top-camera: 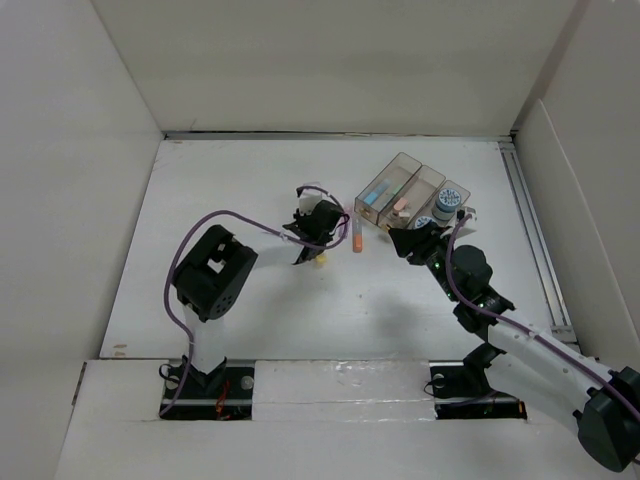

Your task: Organize the desk

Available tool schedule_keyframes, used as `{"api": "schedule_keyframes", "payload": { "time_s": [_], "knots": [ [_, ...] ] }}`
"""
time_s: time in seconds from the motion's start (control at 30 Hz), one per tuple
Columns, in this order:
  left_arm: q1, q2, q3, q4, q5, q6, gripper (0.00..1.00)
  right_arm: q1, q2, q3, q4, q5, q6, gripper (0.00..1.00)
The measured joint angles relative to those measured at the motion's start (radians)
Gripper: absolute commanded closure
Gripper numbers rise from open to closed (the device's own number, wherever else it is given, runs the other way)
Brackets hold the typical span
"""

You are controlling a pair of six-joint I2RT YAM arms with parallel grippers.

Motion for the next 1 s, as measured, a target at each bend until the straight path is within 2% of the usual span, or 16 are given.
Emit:
{"api": "schedule_keyframes", "payload": {
  "time_s": [0.23, 0.43, 0.63, 0.8, 1.0],
  "knots": [
    [0.000, -0.174, -0.016, 0.045, 0.149, 0.047, 1.00, 0.000, -0.011, 0.000, -0.002, 0.001, 0.000, 0.50],
    [0.000, -0.176, 0.090, 0.175, 0.293, 0.161, 1.00, 0.000, -0.067, 0.000, -0.003, 0.024, 0.000, 0.50],
    [0.000, -0.007, 0.360, 0.241, 0.432, 0.340, 1.00, 0.000, -0.100, 0.000, -0.002, 0.038, 0.000, 0.50],
    [0.000, 0.204, 0.668, 0.206, 0.531, 0.467, 1.00, 0.000, -0.106, 0.000, -0.003, 0.038, 0.000, 0.50],
    [0.015, 0.416, 0.929, 0.134, 0.648, 0.532, 1.00, 0.000, -0.108, 0.000, -0.003, 0.038, 0.000, 0.50]
  ]
}}
